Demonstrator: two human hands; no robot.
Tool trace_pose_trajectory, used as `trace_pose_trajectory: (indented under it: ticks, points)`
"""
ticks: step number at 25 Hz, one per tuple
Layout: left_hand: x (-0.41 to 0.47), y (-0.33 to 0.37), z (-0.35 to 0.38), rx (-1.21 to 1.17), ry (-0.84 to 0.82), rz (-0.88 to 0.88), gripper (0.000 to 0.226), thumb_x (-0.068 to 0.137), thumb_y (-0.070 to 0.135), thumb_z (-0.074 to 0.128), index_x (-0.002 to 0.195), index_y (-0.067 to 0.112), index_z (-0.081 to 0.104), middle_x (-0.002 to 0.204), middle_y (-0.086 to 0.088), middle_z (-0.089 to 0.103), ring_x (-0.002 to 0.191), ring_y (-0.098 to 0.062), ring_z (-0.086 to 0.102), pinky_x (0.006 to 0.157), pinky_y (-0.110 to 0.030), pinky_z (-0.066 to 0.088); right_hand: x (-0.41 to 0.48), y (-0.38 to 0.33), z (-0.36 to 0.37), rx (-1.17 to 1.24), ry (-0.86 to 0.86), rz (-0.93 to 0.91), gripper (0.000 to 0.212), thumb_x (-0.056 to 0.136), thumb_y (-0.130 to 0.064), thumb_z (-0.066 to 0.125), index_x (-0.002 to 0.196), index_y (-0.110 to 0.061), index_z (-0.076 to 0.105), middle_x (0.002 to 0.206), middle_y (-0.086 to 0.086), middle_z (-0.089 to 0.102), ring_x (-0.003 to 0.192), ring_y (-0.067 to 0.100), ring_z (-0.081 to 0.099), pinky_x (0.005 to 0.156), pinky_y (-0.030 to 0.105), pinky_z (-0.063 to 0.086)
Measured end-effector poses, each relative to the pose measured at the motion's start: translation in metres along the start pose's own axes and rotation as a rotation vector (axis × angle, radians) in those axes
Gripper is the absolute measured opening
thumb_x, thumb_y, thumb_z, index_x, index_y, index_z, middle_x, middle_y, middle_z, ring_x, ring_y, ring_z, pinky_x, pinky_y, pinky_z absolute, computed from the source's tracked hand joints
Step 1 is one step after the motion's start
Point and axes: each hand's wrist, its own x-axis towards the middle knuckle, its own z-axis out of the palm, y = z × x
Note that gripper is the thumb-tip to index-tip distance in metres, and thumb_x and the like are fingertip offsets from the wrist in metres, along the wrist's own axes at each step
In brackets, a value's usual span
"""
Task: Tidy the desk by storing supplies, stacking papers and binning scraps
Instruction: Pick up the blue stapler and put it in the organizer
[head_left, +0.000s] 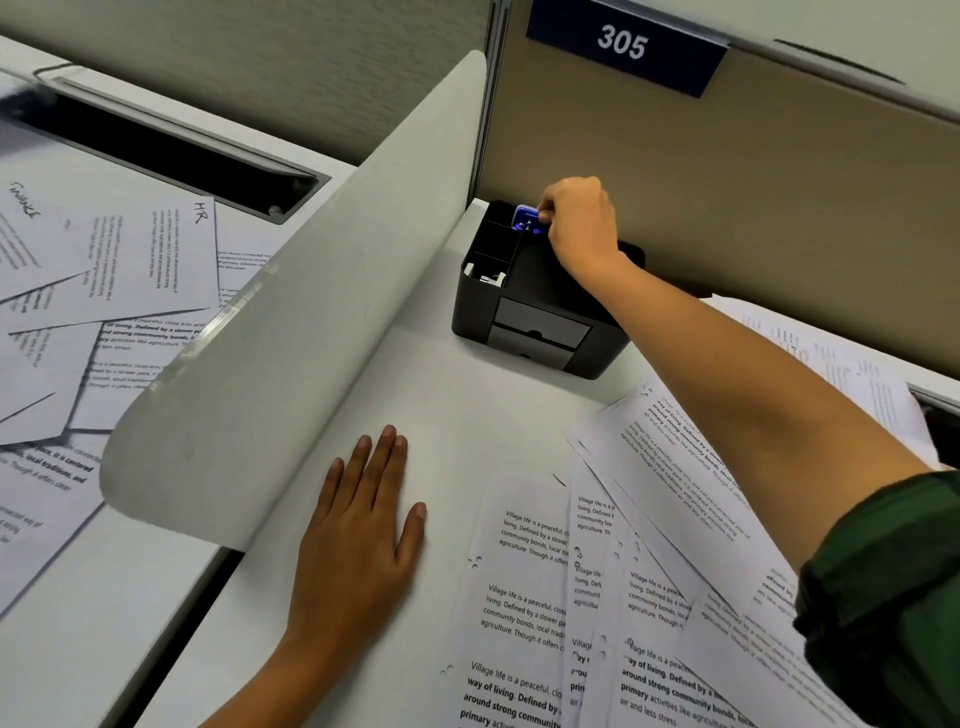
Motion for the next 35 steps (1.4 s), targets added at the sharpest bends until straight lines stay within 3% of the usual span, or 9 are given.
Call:
trace_pose_trajectory:
  ticks: [3, 7, 12, 18, 22, 26, 31, 35]
  points:
    - [0.000, -0.001, 0.001, -0.011, 0.012, 0.002, 0.062, 0.094, 0.046, 0.019, 0.150, 0.023, 0.004, 0.158, 0.010, 0.004, 0.145, -0.007, -0.001, 0.118, -0.031, 0.006, 0.000, 0.003, -0.002, 0.025, -0.013, 0.020, 0.021, 0.085, 0.006, 0.052, 0.092, -0.001, 0.071, 0.093, 0.014, 0.067, 0.087, 0.028, 0.062, 0.066, 0.029, 0.045]
    - [0.002, -0.001, 0.004, -0.003, 0.028, 0.003, 0.061, 0.094, 0.043, 0.022, 0.150, 0.021, 0.009, 0.157, 0.008, 0.008, 0.145, -0.009, 0.002, 0.118, -0.033, 0.007, -0.006, 0.009, -0.008, 0.014, 0.048, -0.012, 0.024, 0.081, 0.011, 0.048, 0.089, 0.003, 0.068, 0.092, 0.017, 0.065, 0.085, 0.031, 0.062, 0.070, 0.037, 0.053]
    - [0.005, -0.003, 0.007, 0.020, 0.052, 0.012, 0.061, 0.094, 0.042, 0.022, 0.150, 0.021, 0.012, 0.157, 0.006, 0.010, 0.145, -0.010, 0.004, 0.118, -0.033, 0.006, -0.034, 0.015, -0.039, 0.157, 0.181, -0.103, 0.018, 0.091, -0.008, 0.052, 0.096, -0.003, 0.068, 0.093, 0.013, 0.066, 0.083, 0.023, 0.062, 0.072, 0.033, 0.053]
    - [0.003, -0.002, 0.007, 0.024, 0.086, 0.033, 0.063, 0.092, 0.044, 0.017, 0.149, 0.019, 0.017, 0.156, 0.004, 0.015, 0.145, -0.012, 0.007, 0.119, -0.033, 0.005, -0.107, 0.020, -0.110, 0.193, 0.338, -0.226, 0.012, 0.088, -0.010, 0.057, 0.087, -0.005, 0.067, 0.083, 0.009, 0.064, 0.072, 0.020, 0.060, 0.065, 0.028, 0.050]
    - [0.003, -0.002, 0.006, 0.016, 0.083, 0.036, 0.064, 0.090, 0.044, 0.016, 0.148, 0.016, 0.020, 0.156, 0.000, 0.019, 0.145, -0.016, 0.011, 0.119, -0.036, 0.008, -0.184, 0.020, -0.145, 0.254, 0.336, -0.248, 0.012, 0.089, -0.013, 0.060, 0.089, -0.004, 0.068, 0.084, 0.009, 0.066, 0.072, 0.017, 0.059, 0.067, 0.018, 0.044]
    - [-0.002, -0.002, 0.005, 0.002, 0.058, 0.024, 0.065, 0.088, 0.042, 0.018, 0.143, 0.011, 0.034, 0.149, -0.008, 0.034, 0.140, -0.024, 0.027, 0.118, -0.041, 0.015, -0.270, 0.027, -0.167, 0.309, 0.299, -0.137, 0.013, 0.087, -0.015, 0.066, 0.093, -0.004, 0.070, 0.088, 0.009, 0.069, 0.078, 0.013, 0.062, 0.071, 0.006, 0.042]
    - [-0.017, 0.024, -0.006, -0.080, 0.056, 0.097, 0.051, 0.091, 0.034, 0.035, 0.136, 0.011, 0.043, 0.141, -0.008, 0.045, 0.133, -0.024, 0.038, 0.115, -0.042, 0.018, -0.369, 0.054, -0.181, 0.374, 0.301, 0.074, 0.014, 0.083, -0.014, 0.068, 0.094, -0.006, 0.071, 0.090, 0.005, 0.071, 0.081, 0.010, 0.063, 0.075, 0.006, 0.045]
    - [-0.057, 0.090, 0.007, -0.164, 0.088, 0.183, 0.053, 0.093, 0.042, 0.032, 0.137, 0.014, 0.043, 0.147, -0.005, 0.039, 0.141, -0.022, 0.026, 0.117, -0.037, 0.008, -0.429, 0.092, -0.192, 0.423, 0.307, 0.176, 0.013, 0.082, -0.015, 0.068, 0.093, -0.008, 0.070, 0.088, 0.002, 0.071, 0.079, 0.008, 0.063, 0.075, 0.007, 0.046]
